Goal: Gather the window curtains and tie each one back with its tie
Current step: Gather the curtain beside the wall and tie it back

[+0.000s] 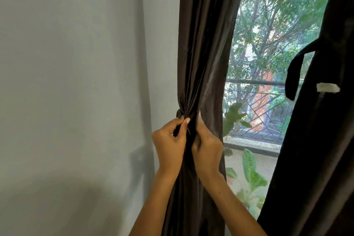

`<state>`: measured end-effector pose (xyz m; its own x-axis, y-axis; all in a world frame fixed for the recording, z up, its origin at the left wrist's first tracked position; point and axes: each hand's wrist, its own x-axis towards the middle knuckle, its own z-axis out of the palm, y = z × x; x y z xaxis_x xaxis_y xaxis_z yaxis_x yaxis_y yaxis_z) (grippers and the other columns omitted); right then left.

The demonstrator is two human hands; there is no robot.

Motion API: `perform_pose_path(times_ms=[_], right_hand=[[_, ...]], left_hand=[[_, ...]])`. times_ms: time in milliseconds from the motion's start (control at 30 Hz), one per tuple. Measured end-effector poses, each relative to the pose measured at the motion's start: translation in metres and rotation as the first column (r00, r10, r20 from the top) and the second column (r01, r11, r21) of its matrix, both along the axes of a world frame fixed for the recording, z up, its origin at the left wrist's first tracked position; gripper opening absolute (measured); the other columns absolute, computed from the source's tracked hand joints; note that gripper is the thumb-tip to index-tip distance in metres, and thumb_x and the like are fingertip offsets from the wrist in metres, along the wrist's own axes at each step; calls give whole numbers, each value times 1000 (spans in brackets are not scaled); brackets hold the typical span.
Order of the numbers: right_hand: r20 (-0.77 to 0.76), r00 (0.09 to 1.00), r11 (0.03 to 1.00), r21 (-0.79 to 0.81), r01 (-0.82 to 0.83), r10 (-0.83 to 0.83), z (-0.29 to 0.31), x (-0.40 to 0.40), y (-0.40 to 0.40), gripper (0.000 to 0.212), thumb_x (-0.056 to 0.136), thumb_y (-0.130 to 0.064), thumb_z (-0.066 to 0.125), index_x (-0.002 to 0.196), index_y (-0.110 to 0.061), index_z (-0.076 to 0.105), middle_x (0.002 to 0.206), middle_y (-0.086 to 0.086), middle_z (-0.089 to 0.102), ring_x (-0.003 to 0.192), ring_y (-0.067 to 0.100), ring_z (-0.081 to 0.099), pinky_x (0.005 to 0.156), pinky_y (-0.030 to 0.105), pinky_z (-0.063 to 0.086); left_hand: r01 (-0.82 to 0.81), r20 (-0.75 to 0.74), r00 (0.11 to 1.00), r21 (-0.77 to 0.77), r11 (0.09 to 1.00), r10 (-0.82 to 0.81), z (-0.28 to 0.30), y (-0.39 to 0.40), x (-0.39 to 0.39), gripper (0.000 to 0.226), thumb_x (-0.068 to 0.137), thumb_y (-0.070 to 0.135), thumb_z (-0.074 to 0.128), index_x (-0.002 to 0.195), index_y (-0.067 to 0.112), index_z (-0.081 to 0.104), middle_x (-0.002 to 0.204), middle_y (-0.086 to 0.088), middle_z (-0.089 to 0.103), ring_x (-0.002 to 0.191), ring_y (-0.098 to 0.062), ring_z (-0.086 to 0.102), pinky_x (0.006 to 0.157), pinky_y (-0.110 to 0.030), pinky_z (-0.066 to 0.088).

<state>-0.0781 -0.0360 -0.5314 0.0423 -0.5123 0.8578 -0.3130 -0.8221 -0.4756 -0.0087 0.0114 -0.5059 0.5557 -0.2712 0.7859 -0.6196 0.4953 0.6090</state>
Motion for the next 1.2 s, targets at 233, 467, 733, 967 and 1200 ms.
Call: perform_pose_path(times_ms=[233,467,733,967,1200], right_hand=[[-161,984,994,97,-55,70,-3,6,8,64,86,9,57,143,-12,41,139,-1,54,81,-2,59,64,-6,34],[-15,994,994,-17,-109,108,2,-2,0,39,95,-20,53,133,-16,56,157,7,23,144,16,24,113,19,25],[322,916,887,312,-341,239,20,-10,-30,91,83,-54,61,151,-30,6,157,-2,23,135,1,37,110,26,37],[339,888,839,343,-423,309,25,-13,-36,72,81,-49,66,142,-27,36,127,-9,59,114,3,58,96,29,50],[350,924,959,172,-226,155,29,-9,-24,25,81,-14,75,104,-18,66,84,-8,69,76,-3,64,67,4,44]], left_hand=[[42,44,998,5,999,-42,5,7,-6,31,77,31,73,104,43,63,80,38,64,76,7,67,69,-9,52],[-15,20,1000,10,1000,15,9,1,4,20,82,17,74,90,35,69,72,29,67,66,1,67,62,-8,50],[-29,15,999,19,999,29,8,0,3,17,80,17,76,89,31,70,70,33,64,69,3,66,64,-4,47],[-13,24,1000,14,1000,12,8,0,1,18,80,17,75,86,33,69,73,31,66,67,0,66,63,-5,47],[-32,13,999,8,999,32,8,1,1,17,79,17,75,88,31,70,69,31,65,68,3,66,63,-5,47]])
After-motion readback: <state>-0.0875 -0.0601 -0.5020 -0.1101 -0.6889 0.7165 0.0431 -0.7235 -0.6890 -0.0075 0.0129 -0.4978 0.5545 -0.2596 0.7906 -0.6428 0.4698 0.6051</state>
